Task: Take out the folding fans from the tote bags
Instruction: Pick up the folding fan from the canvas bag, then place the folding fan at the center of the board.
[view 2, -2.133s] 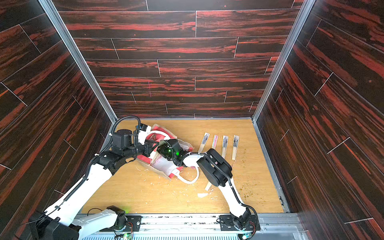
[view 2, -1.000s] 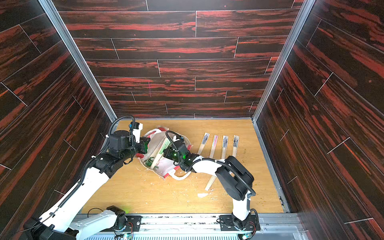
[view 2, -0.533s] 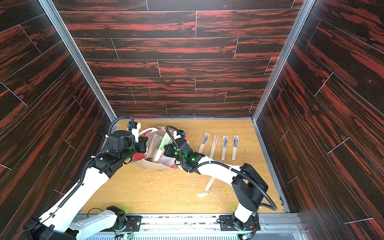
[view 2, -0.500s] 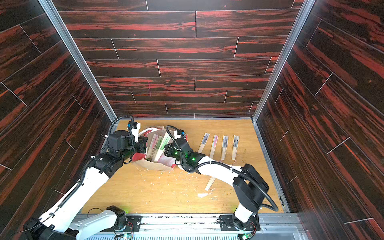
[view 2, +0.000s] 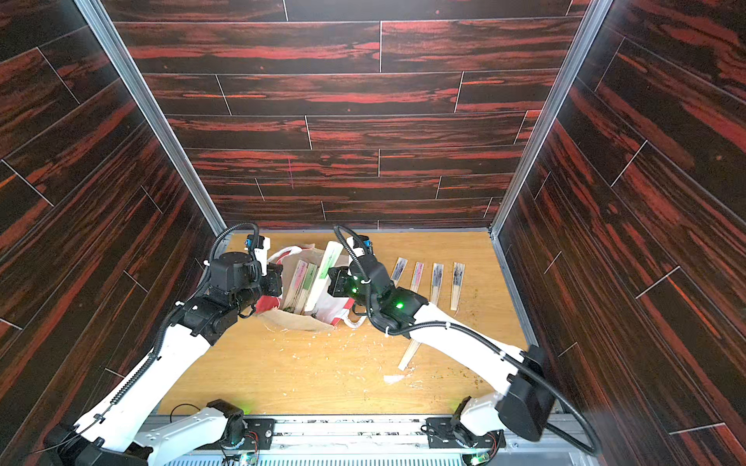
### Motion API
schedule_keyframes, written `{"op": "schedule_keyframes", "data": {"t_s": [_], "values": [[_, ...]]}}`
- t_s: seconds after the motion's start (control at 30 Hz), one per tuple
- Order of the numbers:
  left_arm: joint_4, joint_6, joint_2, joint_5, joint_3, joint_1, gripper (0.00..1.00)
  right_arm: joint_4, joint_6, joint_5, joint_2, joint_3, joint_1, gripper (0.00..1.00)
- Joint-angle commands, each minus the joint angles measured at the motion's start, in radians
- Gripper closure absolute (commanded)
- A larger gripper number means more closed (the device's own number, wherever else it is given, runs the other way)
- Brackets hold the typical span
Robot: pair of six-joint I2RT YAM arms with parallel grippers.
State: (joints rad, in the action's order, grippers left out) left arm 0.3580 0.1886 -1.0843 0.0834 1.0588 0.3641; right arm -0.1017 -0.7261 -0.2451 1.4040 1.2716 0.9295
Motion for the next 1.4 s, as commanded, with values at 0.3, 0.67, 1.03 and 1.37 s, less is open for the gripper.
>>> {"op": "schedule_keyframes", "data": {"t_s": [0.3, 0.67, 1.03, 1.37], "values": [[0.0, -0.024, 0.011, 0.018, 0.042, -0.002, 1.0, -0.388, -0.035, -0.056, -0.234, 0.088, -0.076, 1.0], [-0.01, -0.02, 0.004, 0.006, 0.044, -0.002, 1.0, -0.619, -0.229, -0.029, -0.406, -0.082, -0.179, 1.0], [-0.011, -0.019, 0.006, 0.001, 0.039, -0.002, 1.0, -0.609, -0.322, 0.219, -0.324, -0.328, -0.257, 1.0], [-0.001, -0.023, 0.021, 0.006, 0.03, -0.002, 1.0, -0.418, -0.302, 0.387, -0.112, -0.479, -0.365, 1.0]]}}
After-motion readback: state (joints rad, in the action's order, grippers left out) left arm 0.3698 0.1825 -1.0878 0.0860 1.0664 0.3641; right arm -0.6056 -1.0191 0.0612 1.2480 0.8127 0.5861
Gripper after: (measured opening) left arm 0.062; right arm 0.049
